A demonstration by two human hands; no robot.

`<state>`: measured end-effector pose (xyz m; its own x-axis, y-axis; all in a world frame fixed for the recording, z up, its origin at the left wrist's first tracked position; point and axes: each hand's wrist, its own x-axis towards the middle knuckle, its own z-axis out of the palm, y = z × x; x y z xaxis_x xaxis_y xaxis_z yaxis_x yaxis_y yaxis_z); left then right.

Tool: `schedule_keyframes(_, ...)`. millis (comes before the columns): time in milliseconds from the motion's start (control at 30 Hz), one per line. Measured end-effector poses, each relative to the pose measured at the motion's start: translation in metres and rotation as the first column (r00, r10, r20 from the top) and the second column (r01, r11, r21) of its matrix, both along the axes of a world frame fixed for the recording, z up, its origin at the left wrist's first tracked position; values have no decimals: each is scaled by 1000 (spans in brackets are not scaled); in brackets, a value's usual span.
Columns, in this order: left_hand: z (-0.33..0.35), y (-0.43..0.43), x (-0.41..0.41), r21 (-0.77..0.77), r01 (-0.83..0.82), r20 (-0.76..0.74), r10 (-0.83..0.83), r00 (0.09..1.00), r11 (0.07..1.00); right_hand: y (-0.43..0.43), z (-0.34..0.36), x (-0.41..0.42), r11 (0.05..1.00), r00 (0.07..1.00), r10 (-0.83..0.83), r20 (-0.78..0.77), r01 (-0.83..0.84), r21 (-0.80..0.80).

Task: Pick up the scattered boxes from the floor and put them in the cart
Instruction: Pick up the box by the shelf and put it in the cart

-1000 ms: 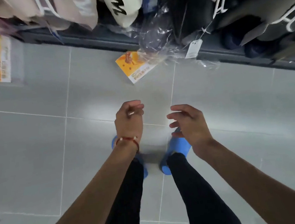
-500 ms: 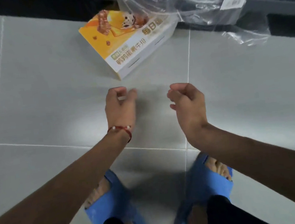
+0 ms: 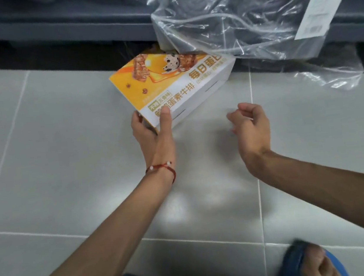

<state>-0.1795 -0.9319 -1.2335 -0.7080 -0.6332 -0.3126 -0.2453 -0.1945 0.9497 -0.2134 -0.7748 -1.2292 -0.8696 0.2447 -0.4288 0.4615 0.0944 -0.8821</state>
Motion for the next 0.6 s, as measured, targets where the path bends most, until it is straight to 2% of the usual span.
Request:
schedule_keyframes(100,-3,2,0,-28,7,26,-6,1000,1000,8,0,-4,1000,1000,12,-4,-12,11)
schedule_keyframes(300,-1,2,-6,24,-86,77,84,994,996,13,-3,-26,999,999,-30,17,30,-29)
schedule_keyframes(600,-1,-28,14,-32,33,39,-31,999,999,2,0,-44,974,982,184,-36,-187,-126)
